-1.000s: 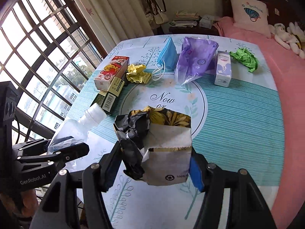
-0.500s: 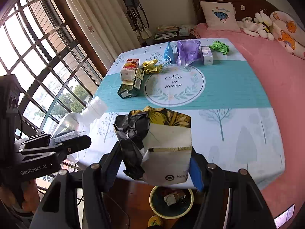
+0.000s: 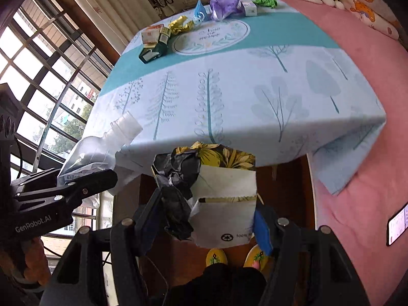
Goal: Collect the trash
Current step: 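Carry the clear bottle and black-gold wrapper with white bag over the trash bin, then open both tools to drop the bottle and wrapper into the bin, then raise both tools and move back toward the table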
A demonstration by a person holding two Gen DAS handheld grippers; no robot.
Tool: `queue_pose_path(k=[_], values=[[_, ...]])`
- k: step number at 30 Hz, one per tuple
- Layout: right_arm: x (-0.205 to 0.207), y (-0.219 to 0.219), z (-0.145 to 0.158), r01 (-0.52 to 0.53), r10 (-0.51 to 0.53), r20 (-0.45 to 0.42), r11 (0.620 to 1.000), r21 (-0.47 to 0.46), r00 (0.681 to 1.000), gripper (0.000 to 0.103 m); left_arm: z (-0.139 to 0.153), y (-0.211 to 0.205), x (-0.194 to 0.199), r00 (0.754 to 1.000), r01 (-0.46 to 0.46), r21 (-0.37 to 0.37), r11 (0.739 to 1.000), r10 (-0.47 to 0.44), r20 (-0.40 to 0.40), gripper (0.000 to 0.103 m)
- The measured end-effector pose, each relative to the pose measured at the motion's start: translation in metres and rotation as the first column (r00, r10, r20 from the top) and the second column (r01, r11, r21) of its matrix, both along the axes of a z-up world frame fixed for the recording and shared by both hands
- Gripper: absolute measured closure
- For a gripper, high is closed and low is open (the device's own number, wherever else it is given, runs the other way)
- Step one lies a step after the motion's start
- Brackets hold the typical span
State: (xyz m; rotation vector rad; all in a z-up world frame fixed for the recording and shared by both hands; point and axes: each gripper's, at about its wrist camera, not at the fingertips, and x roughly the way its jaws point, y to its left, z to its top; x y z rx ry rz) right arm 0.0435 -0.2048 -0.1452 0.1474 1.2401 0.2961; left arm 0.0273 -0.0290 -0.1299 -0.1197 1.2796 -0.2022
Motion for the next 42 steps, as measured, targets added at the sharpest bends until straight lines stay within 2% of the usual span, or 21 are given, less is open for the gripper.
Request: queue_pose_path(k=[5, 7, 14, 18, 21, 23, 25, 26, 27, 29, 32, 37, 42], values=[[-0.005, -0.006, -0.050, -0.008, 0.008, -0.059, 1.000, -0.010, 0.998, 0.040, -0.045, -0.010, -0.009, 0.999, -0.007, 0.018, 1.000, 0.007, -0.045, 0.056], [-0.006, -0.009, -0.079, -0.010, 0.008, -0.086, 1.000, -0.016, 0.996, 0.040, -0.069, -0.013, -0.010, 0.998, -0.017, 0.012, 1.000, 0.017, -0.060, 0.056], [-0.004, -0.013, -0.195, -0.013, 0.011, -0.173, 1.000, -0.010, 0.985, 0.039, -0.173, -0.021, -0.014, 0.993, -0.041, 0.041, 0.998, 0.046, -0.111, 0.055], [-0.002, -0.009, -0.254, -0.020, 0.017, -0.190, 1.000, -0.012, 0.982, 0.038, -0.235, -0.026, -0.014, 0.990, -0.039, 0.051, 0.998, 0.045, -0.131, 0.055], [-0.001, -0.008, -0.291, -0.010, 0.008, -0.196, 1.000, -0.007, 0.980, 0.038, -0.272, -0.028, -0.013, 0.990, -0.032, 0.062, 0.998, 0.040, -0.134, 0.055], [0.001, -0.008, -0.314, 0.001, 0.000, -0.208, 1.000, 0.002, 0.978, 0.035, -0.291, -0.027, -0.013, 0.991, -0.032, 0.073, 0.997, 0.042, -0.127, 0.055], [0.003, -0.007, -0.329, 0.005, -0.007, -0.212, 1.000, -0.009, 0.977, 0.026, -0.307, -0.024, -0.014, 0.991, -0.032, 0.071, 0.997, 0.041, -0.129, 0.046], [0.003, -0.005, -0.334, 0.004, -0.008, -0.211, 1.000, -0.016, 0.978, 0.024, -0.315, -0.024, -0.014, 0.990, -0.033, 0.078, 0.996, 0.043, -0.137, 0.031], [0.003, -0.006, -0.340, 0.004, -0.009, -0.208, 1.000, -0.023, 0.978, 0.019, -0.320, -0.023, -0.012, 0.990, -0.038, 0.083, 0.996, 0.049, -0.134, 0.021], [0.002, -0.005, -0.345, 0.006, -0.011, -0.200, 1.000, -0.026, 0.980, 0.016, -0.326, -0.021, -0.012, 0.991, -0.042, 0.090, 0.995, 0.053, -0.122, 0.019], [-0.002, -0.005, -0.342, 0.012, -0.017, -0.181, 1.000, -0.029, 0.983, 0.016, -0.331, -0.021, -0.012, 0.991, -0.042, 0.118, 0.992, 0.056, -0.118, 0.007], [0.000, -0.010, -0.329, 0.037, -0.041, -0.173, 0.999, -0.029, 0.984, 0.016, -0.316, -0.020, -0.012, 0.994, -0.051, 0.130, 0.990, 0.063, -0.090, 0.006], [-0.006, -0.017, -0.291, 0.068, -0.070, -0.159, 0.998, -0.019, 0.985, 0.016, -0.284, -0.021, -0.015, 0.995, -0.063, 0.130, 0.990, 0.073, -0.074, 0.006]])
